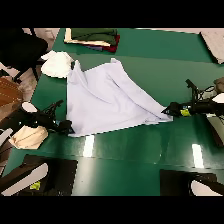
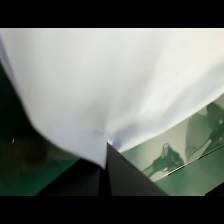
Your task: Fold the shirts.
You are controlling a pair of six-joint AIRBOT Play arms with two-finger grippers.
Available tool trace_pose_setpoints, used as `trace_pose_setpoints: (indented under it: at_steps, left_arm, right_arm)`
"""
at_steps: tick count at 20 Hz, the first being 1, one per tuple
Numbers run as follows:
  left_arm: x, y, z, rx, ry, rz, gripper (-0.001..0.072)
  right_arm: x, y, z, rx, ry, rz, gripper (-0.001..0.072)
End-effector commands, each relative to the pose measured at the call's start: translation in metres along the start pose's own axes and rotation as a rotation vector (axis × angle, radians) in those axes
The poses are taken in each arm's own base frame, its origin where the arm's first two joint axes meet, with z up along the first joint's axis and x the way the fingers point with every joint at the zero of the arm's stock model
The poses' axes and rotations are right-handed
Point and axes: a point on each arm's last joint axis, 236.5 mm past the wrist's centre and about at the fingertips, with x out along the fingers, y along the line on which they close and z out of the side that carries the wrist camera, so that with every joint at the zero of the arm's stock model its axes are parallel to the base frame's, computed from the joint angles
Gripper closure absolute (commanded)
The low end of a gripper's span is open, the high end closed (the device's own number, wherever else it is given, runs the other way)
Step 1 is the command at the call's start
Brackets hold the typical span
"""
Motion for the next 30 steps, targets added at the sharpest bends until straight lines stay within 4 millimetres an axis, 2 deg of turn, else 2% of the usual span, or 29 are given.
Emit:
trace_pose_setpoints:
  at_steps: [1, 2, 4, 6, 8, 10, 12, 15, 16, 20, 22, 25, 27, 28, 30]
  left_arm:
    - [-0.015, -0.052, 0.021, 0.009, -0.067, -0.195, 0.0683]
    - [-0.028, -0.065, 0.032, 0.043, -0.096, -0.214, 0.0684]
    - [-0.074, -0.096, 0.065, 0.139, -0.229, -0.207, 0.0684]
    - [-0.136, -0.134, 0.1, 0.256, -0.426, -0.181, 0.0684]
    - [-0.21, -0.18, 0.126, 0.381, -0.649, -0.164, 0.0684]
    - [-0.279, -0.227, 0.133, 0.5, -0.822, -0.158, 0.0684]
    - [-0.338, -0.265, 0.129, 0.608, -0.986, -0.142, 0.0684]
    - [-0.42, -0.302, 0.112, 0.725, -1.219, -0.034, 0.0684]
    - [-0.438, -0.31, 0.104, 0.746, -1.269, -0.006, 0.0684]
    - [-0.484, -0.336, 0.066, 0.842, -1.384, 0.069, 0.0685]
    - [-0.499, -0.348, 0.047, 0.863, -1.424, 0.077, 0.0684]
    - [-0.505, -0.366, 0.018, 0.913, -1.429, 0.044, 0.0684]
    - [-0.504, -0.381, -0.002, 0.959, -1.422, -0.013, 0.0684]
    - [-0.504, -0.384, -0.008, 0.968, -1.425, -0.025, 0.0684]
    - [-0.505, -0.386, -0.015, 0.975, -1.434, -0.026, 0.0684]
  right_arm:
    - [-0.011, 0.02, 0.008, -0.008, -0.053, 0.052, 0.0694]
    - [-0.024, 0.027, 0.017, -0.019, -0.115, 0.057, 0.0694]
    - [-0.065, 0.042, 0.04, -0.012, -0.281, 0.093, 0.0695]
    - [-0.12, 0.055, 0.065, -0.039, -0.46, 0.098, 0.0695]
    - [-0.179, 0.081, 0.081, -0.119, -0.616, 0.084, 0.0695]
    - [-0.233, 0.113, 0.091, -0.209, -0.744, 0.07, 0.0695]
    - [-0.285, 0.144, 0.093, -0.287, -0.868, 0.054, 0.0695]
    - [-0.356, 0.186, 0.08, -0.388, -1.048, 0.016, 0.0695]
    - [-0.374, 0.197, 0.072, -0.414, -1.095, 0.003, 0.0695]
    - [-0.437, 0.236, 0.029, -0.491, -1.299, -0.074, 0.0695]
    - [-0.46, 0.25, 0.004, -0.518, -1.387, -0.142, 0.0695]
    - [-0.481, 0.27, -0.031, -0.55, -1.479, -0.281, 0.0694]
    - [-0.501, 0.275, -0.053, -0.535, -1.553, -0.411, 0.0695]
    - [-0.509, 0.276, -0.059, -0.522, -1.576, -0.447, 0.0695]
    - [-0.511, 0.274, -0.056, -0.5, -1.546, -0.457, 0.0694]
